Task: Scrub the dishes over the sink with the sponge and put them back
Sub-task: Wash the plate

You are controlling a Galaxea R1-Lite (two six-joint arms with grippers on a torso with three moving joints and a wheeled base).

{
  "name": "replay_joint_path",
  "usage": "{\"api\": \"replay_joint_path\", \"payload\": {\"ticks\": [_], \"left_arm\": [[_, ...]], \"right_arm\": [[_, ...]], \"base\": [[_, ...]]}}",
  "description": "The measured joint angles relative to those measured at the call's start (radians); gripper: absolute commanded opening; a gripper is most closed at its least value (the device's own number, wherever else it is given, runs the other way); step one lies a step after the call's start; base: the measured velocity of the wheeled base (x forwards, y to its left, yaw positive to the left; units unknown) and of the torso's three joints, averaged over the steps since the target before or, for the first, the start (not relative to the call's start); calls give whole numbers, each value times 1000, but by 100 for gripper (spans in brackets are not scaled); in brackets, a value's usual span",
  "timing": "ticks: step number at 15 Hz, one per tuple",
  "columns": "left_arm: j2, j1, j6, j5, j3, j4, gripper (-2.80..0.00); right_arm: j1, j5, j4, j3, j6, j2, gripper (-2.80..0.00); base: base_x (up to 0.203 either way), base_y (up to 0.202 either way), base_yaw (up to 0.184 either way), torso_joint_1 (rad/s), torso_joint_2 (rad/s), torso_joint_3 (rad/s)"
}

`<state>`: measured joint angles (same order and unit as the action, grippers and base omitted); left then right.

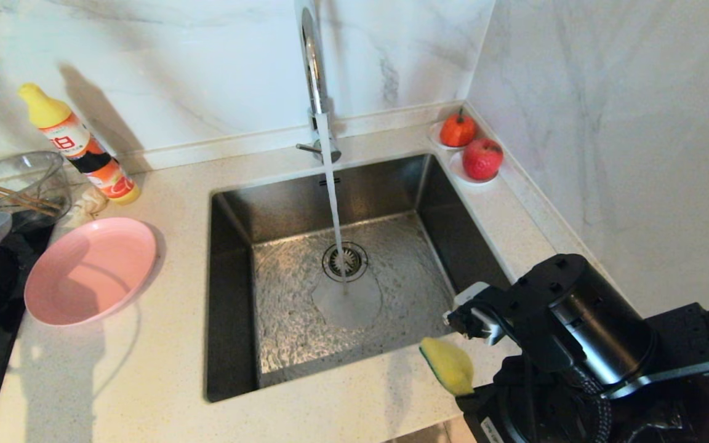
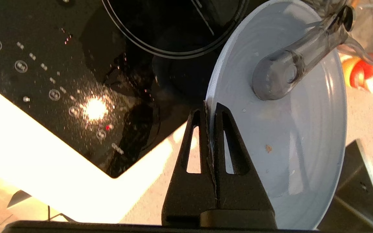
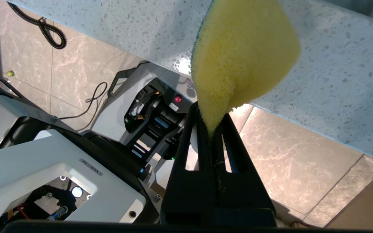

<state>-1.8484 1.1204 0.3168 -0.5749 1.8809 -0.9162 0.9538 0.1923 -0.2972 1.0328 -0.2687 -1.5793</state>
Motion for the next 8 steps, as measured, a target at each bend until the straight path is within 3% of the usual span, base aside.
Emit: {"api": "replay_joint_path", "payload": {"ticks": [8], "left_arm": [[-10,1,-21,11,-4,-11,-280]], "right_arm": [[0,-1,0,-9,0,-5,-280]], "base": [[0,0,0,0,0,0]]}}
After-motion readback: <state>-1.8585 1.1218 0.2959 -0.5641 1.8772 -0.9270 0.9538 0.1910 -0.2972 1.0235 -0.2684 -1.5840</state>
